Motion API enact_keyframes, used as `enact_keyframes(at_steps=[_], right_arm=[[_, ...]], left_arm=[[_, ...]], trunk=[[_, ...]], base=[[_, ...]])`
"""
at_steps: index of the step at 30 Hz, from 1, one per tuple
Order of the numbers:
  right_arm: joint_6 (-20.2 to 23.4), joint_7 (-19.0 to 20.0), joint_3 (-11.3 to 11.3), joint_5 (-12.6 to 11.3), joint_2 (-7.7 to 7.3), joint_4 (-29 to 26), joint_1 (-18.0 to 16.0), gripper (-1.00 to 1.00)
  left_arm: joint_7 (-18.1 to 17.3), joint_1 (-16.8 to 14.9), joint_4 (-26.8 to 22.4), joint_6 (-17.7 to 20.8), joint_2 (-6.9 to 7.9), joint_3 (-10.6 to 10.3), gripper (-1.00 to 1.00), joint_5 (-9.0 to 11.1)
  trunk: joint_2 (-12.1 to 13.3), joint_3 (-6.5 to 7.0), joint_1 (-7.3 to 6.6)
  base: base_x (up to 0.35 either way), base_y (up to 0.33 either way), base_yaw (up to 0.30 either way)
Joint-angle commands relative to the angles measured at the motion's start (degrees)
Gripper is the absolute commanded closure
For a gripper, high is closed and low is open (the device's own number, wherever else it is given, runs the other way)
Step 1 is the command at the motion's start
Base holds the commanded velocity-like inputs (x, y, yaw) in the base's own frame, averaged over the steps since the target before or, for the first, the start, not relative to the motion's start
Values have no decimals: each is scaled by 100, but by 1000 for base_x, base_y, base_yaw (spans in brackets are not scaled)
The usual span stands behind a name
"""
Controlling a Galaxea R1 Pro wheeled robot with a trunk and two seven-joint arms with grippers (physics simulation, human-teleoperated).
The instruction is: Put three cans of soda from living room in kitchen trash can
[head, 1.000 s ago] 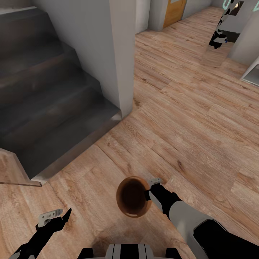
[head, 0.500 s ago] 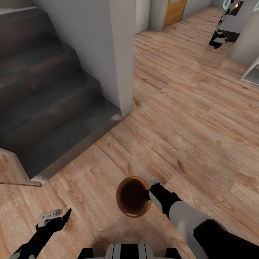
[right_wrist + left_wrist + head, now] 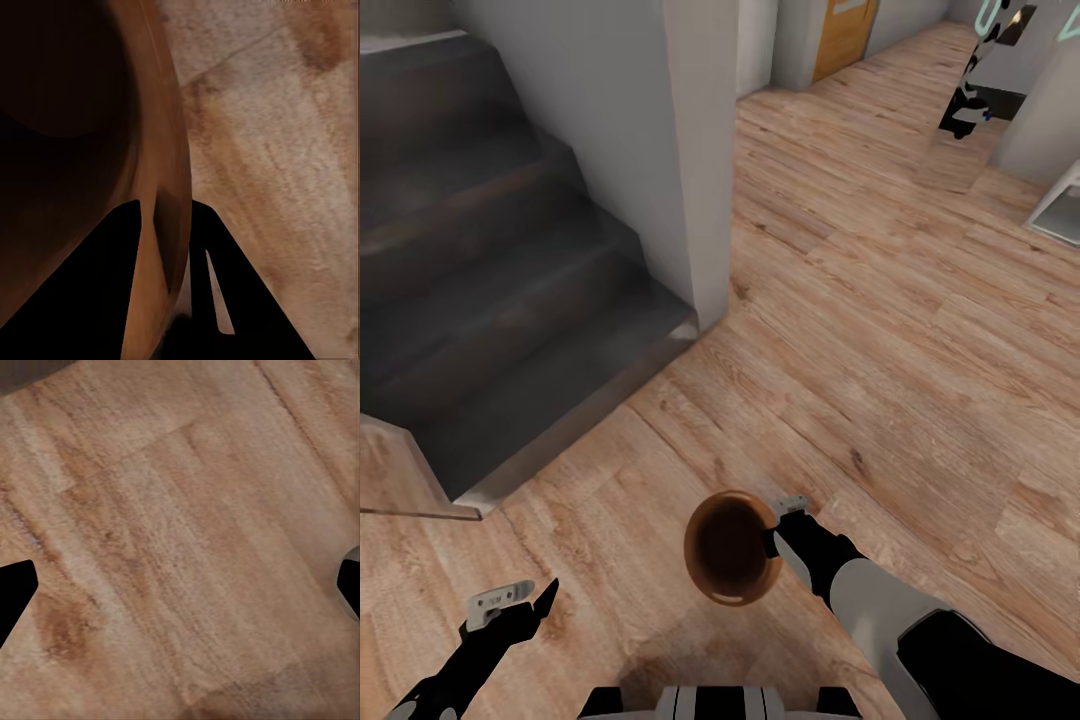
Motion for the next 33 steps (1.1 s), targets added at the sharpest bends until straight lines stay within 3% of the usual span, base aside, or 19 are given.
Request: enact_keyframes(at_steps=[1,33], right_arm=[[-10,15,-10,-53,2,-2,0,100],[-15,16,-16,-58,-4,-59,0,100]], left_arm=[[1,0,0,0,0,0,-100,0],[12,6,22,0,0,-25,-100,-16]], trunk=[[42,19,-23],[1325,593,-726]], base=[[0,0,0],[0,0,0]])
